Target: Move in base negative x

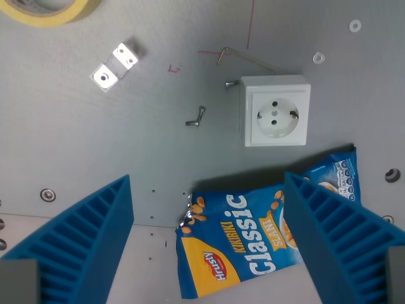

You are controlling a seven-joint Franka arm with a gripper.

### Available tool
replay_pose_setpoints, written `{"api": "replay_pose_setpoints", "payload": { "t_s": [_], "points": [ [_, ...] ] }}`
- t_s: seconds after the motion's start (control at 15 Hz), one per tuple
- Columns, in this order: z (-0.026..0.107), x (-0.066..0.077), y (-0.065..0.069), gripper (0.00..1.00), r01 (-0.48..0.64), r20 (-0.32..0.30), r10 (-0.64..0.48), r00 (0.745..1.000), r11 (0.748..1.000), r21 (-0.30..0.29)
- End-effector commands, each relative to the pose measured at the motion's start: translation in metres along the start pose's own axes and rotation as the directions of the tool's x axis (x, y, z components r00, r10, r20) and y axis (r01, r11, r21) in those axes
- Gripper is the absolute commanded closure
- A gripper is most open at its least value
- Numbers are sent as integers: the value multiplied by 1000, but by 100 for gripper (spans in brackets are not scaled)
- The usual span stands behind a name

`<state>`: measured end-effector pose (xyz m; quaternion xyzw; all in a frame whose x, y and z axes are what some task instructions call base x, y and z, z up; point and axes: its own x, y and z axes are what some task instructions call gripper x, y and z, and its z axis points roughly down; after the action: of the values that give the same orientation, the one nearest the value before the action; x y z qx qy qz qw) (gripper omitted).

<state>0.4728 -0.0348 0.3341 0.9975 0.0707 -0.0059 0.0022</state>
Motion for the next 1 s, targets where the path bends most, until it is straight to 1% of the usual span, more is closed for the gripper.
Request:
{"api": "replay_pose_setpoints", "payload": {
  "t_s": [0.07,0.53,1.0],
  "points": [
    [-2,-5,-1,0,0,-5,0,1000,1000,-1],
    [0,-40,-11,0,0,-5,0,1000,1000,-1],
    [5,-75,-21,0,0,-5,0,1000,1000,-1]
  ]
}}
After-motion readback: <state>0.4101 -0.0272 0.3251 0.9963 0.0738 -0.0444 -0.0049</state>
